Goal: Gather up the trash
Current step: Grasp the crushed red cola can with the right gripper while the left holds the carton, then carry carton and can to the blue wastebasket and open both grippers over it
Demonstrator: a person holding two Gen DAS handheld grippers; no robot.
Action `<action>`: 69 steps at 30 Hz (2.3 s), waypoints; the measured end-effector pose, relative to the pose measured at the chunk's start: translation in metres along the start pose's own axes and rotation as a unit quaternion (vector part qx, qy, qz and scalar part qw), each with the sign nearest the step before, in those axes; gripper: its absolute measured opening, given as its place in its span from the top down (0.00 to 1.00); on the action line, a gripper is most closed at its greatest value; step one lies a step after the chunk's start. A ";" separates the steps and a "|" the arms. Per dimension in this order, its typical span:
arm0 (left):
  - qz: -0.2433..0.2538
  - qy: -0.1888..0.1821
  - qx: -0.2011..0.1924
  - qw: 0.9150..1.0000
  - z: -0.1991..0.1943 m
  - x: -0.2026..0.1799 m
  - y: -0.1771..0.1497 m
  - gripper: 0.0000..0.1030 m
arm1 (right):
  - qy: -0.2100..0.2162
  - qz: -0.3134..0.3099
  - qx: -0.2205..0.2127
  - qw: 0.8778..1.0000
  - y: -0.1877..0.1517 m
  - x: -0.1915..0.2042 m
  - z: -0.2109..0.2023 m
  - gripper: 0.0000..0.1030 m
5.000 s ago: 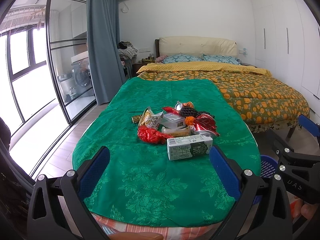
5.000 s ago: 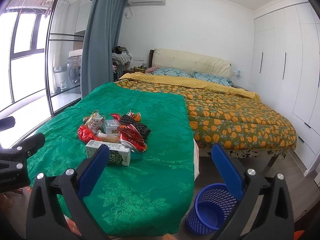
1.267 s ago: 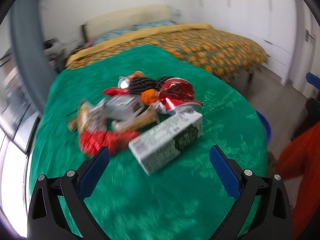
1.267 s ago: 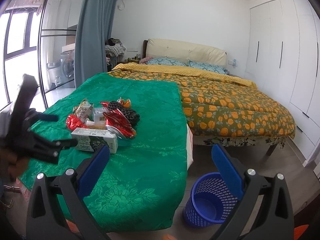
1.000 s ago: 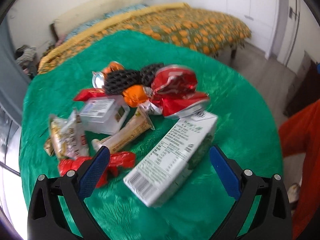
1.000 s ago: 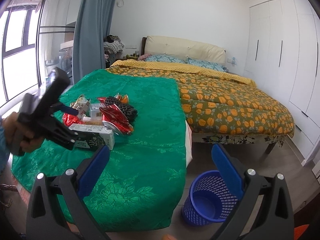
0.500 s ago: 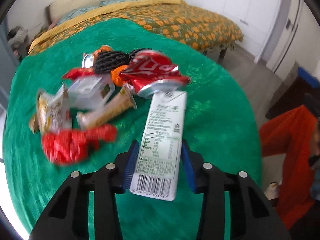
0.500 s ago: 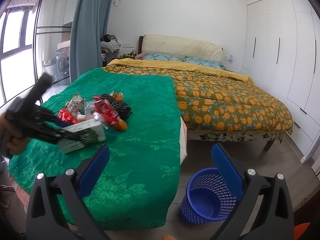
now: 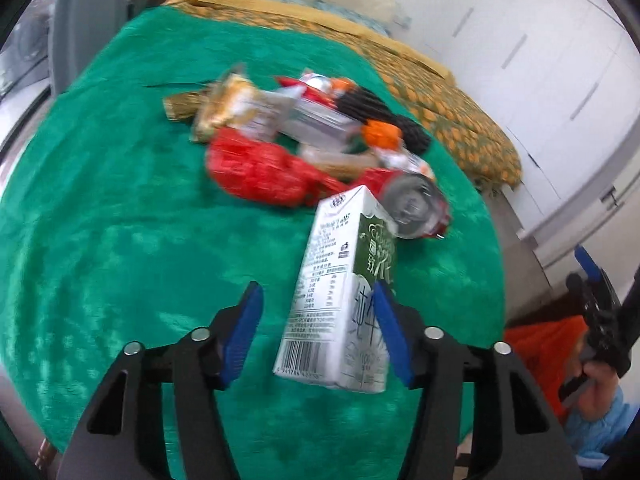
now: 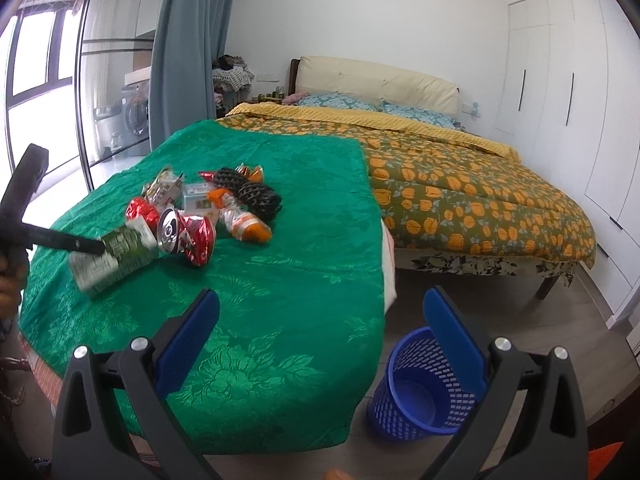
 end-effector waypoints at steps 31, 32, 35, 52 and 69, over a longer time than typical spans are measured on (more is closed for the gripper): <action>0.118 0.181 -0.022 0.976 -0.007 -0.037 -0.011 0.51 | 0.240 -0.010 0.121 0.963 0.018 0.076 0.119 0.05; 0.119 0.185 -0.022 0.975 -0.007 -0.035 -0.012 0.41 | 0.242 -0.014 0.128 0.962 0.021 0.083 0.129 0.05; 0.134 0.204 -0.027 0.969 -0.006 -0.037 -0.011 0.30 | 0.240 -0.019 0.150 0.959 0.030 0.097 0.157 0.05; 0.065 0.106 -0.022 0.992 -0.003 -0.095 -0.001 0.54 | 0.254 0.074 0.145 0.954 0.046 0.006 0.105 0.53; 0.161 -0.043 0.027 0.986 0.092 -0.388 0.025 0.54 | 0.015 0.234 0.180 0.955 -0.040 -0.301 0.071 0.53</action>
Point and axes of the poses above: each gripper's, at about its wrist camera, not at the fingertips, and z roughly the way its jaws point, x to its left, y to its top, the point moved 4 cm from there along z, roughly the way its jaws point, and after that the axes turned 12 degrees about y, right-handed, at the moved point
